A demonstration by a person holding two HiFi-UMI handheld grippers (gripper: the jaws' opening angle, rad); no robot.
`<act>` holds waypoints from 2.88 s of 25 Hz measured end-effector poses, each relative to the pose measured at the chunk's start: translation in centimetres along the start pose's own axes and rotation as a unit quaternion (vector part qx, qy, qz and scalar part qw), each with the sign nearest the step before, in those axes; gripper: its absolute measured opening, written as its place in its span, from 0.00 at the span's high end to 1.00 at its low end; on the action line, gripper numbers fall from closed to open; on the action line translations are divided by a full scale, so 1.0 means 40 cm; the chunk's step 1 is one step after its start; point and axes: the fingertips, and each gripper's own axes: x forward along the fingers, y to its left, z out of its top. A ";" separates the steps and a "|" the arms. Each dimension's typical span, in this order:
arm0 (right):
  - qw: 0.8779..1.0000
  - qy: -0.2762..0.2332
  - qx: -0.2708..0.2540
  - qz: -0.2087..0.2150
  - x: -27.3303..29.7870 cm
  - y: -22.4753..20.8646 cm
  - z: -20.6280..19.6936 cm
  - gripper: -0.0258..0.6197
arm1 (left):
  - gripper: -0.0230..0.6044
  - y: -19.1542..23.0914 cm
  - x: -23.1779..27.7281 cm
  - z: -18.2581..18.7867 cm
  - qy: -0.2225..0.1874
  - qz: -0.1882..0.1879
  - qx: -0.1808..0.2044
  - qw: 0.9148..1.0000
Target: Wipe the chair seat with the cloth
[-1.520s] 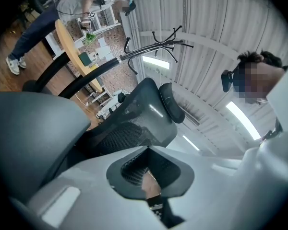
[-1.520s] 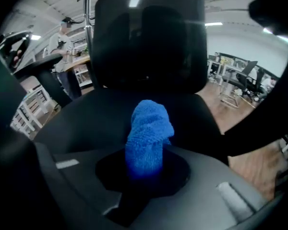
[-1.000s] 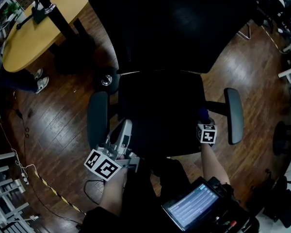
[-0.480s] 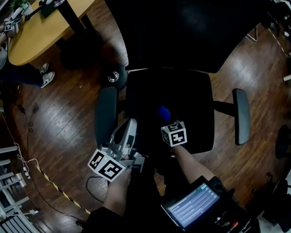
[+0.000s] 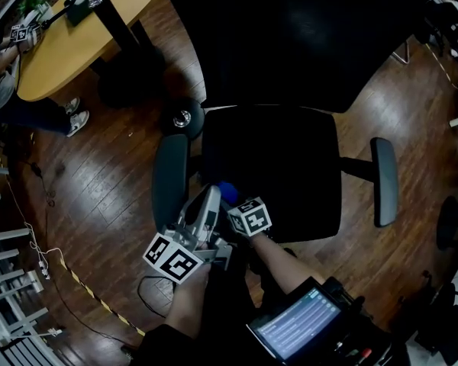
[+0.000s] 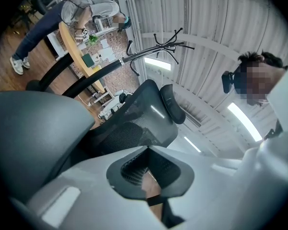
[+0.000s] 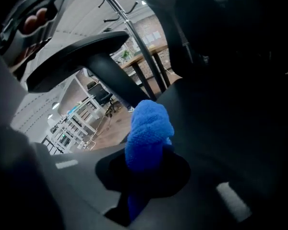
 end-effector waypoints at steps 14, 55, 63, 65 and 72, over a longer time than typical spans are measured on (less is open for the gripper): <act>0.963 -0.005 0.102 -0.248 -0.497 -0.520 -0.195 0.88 | 0.97 -0.012 0.039 -0.012 0.011 -0.014 -0.004 1.000; 0.996 0.054 0.053 -0.044 -0.210 -0.099 -0.234 0.89 | 0.97 -0.006 -0.024 0.001 -0.010 0.002 -0.011 1.000; 0.971 0.032 0.132 -0.198 -0.548 -0.408 -0.338 0.89 | 0.97 -0.019 0.012 -0.020 0.004 -0.011 -0.015 1.000; 0.968 0.032 0.137 -0.206 -0.574 -0.428 -0.344 0.89 | 0.97 -0.021 0.018 -0.025 0.008 -0.011 -0.016 1.000; 0.959 0.025 0.174 -0.223 -0.546 -0.430 -0.331 0.89 | 0.97 0.002 0.034 -0.030 0.016 -0.012 -0.017 1.000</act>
